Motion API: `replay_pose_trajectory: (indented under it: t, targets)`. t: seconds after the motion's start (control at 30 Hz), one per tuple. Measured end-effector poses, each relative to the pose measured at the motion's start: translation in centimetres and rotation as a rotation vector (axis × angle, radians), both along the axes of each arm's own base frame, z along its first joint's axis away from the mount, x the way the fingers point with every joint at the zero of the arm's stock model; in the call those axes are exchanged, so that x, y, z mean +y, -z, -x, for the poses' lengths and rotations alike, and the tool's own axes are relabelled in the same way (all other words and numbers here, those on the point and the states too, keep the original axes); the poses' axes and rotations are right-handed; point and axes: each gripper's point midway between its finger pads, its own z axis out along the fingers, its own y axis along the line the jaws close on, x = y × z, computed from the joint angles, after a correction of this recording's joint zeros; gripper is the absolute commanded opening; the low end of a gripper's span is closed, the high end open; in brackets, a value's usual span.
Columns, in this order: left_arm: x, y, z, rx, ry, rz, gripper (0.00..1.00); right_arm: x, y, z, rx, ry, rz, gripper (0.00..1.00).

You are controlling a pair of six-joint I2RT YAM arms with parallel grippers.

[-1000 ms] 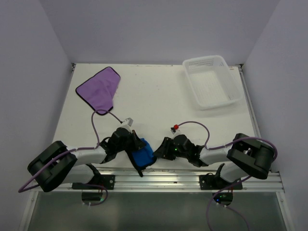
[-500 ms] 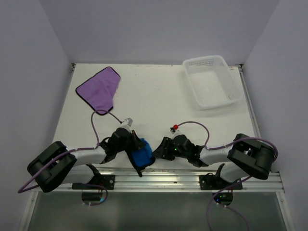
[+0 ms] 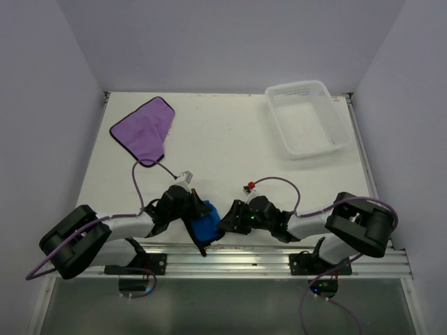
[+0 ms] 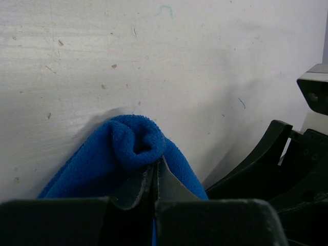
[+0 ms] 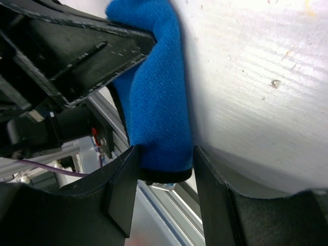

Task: Roll the towels
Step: Roll the towel

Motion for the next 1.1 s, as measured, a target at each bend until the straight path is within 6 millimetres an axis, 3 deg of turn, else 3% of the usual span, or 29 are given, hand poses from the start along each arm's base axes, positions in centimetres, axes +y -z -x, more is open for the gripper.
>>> replay_pose_trajectory:
  t: [0.4,0.53,0.7,1.1]
  targets:
    - [0.0,0.0,0.0,0.001,0.0,-0.001,0.0,0.9,0.9,1.0,0.003,-0.051,0.044,0.39]
    - [0.0,0.0,0.0,0.001,0.0,-0.001,0.0,1.4,1.3,1.5,-0.033,-0.087,0.122,0.25]
    - [0.1,0.1,0.1,0.003,0.001,-0.003,0.0,2.0,1.0,1.8,-0.124,-0.122,0.24,0.0]
    - [0.1,-0.1,0.0,0.021,0.006,-0.028,0.0,0.5,1.0,1.9,-0.286,-0.177,0.455,0.0]
